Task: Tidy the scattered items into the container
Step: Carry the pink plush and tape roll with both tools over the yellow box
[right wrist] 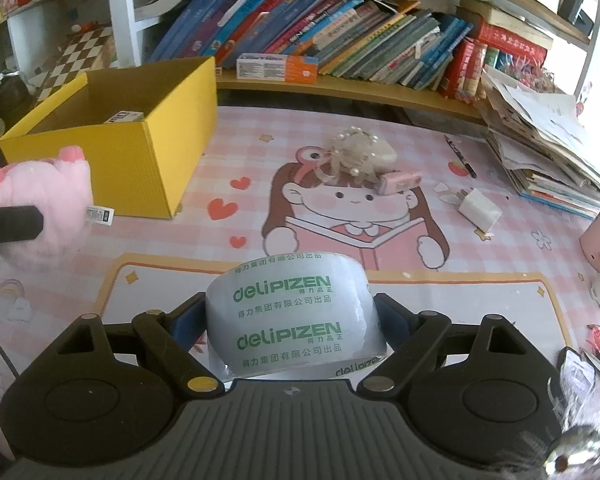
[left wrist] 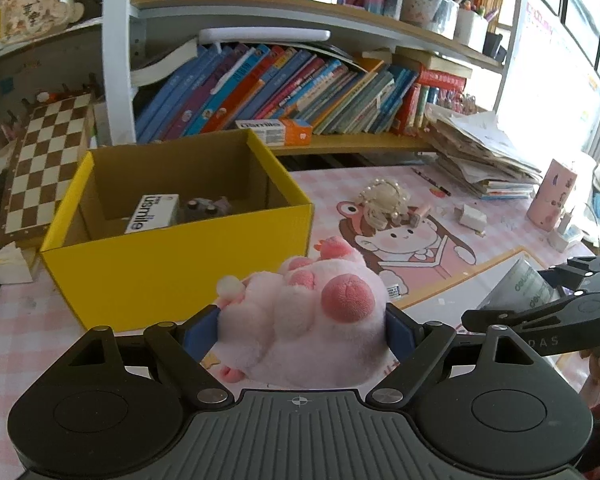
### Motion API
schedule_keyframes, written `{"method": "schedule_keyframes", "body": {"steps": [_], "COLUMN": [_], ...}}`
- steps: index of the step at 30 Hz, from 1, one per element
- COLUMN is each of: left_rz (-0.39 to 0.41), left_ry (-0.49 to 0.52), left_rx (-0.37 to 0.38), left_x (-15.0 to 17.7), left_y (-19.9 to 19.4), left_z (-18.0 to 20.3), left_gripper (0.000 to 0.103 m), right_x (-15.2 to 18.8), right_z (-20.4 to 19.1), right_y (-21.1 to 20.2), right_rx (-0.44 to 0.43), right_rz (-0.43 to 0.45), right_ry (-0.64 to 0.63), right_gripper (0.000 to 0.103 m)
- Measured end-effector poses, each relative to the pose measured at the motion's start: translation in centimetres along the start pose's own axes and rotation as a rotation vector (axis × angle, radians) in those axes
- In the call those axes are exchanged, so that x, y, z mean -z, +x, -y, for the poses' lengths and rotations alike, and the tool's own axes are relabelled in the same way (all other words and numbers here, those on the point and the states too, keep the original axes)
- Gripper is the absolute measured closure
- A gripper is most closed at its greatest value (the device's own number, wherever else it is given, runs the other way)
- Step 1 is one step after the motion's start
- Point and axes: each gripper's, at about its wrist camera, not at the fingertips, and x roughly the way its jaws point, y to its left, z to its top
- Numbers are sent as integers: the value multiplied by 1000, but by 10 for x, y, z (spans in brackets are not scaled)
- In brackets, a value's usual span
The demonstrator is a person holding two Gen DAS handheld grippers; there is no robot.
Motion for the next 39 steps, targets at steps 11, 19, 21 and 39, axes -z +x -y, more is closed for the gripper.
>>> {"method": "schedule_keyframes", "body": {"steps": [11,19,21,39], "left_rz": [17,37,44,130], "left_ry": [-33,-51,-59,-130], "left_rx": [-3,-21,-29,-76], "left_x": [10,14,14,2], "left_y": [-16,-28,-31,-51], "left_z": [-41,-65,-72,-116], "left_gripper": [17,17,17,17], "right_x": [-4,-10,-14,-52], "right_z": [-41,-64,-69,-110], "right_y": [-2,-1,-1,-5], "right_rx": [8,-1,-7,-74], "right_rz": [9,22,31,103], "right_ry": [-29,-49,-55,-124], "right_gripper": [17,17,17,17]}}
